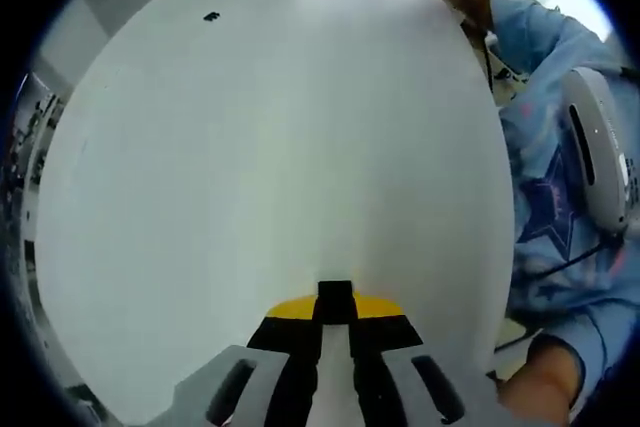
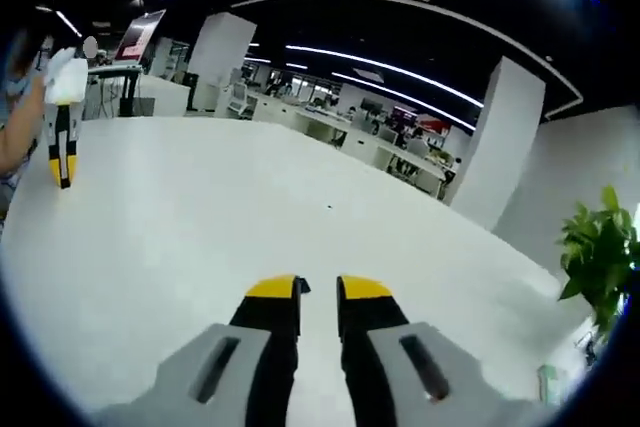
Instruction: Snap the two parts of the plastic buckle together until the buckle closes and remains connected.
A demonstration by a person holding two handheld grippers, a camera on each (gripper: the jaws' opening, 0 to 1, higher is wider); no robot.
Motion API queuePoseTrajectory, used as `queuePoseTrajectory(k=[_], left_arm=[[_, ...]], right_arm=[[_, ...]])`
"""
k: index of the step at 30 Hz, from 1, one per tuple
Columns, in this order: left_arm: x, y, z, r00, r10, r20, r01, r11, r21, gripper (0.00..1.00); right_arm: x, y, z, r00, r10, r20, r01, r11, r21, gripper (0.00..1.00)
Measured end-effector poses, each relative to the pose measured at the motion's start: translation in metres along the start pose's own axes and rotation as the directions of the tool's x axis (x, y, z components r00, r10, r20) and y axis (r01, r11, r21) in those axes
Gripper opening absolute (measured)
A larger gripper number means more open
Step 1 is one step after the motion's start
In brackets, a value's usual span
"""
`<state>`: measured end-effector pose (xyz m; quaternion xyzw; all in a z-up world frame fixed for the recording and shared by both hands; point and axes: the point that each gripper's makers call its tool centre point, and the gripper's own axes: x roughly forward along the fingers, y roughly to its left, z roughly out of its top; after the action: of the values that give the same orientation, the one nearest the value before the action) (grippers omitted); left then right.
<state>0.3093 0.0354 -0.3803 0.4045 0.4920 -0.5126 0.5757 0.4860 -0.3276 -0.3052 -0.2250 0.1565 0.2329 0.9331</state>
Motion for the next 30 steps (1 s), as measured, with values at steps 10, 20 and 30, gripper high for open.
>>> queuePoseTrajectory(k=[10,20,30], left_arm=[[-0.001,0.001,0.0,1.0,-0.002,-0.015,0.002,1.0,-0.006,0.09],[0.0,0.0,0.0,1.0,-0.001,-0.005,0.001,1.0,-0.024,0.09],[0.001,0.001,0.001,1.0,-0.003,-0.015,0.003,1.0,-0.026,0.09]], right_arm=[[0.04,-0.011,-0.021,0.997,0.042,-0.069,-0.039,0.998,0.048,0.07],[0.07,0.005,-0.022,0.971,0.18,-0.155,-0.187,0.982,-0.034,0.07],[0.085,0.014,-0.027,0.932,0.307,-0.194,-0.307,0.951,0.027,0.09]])
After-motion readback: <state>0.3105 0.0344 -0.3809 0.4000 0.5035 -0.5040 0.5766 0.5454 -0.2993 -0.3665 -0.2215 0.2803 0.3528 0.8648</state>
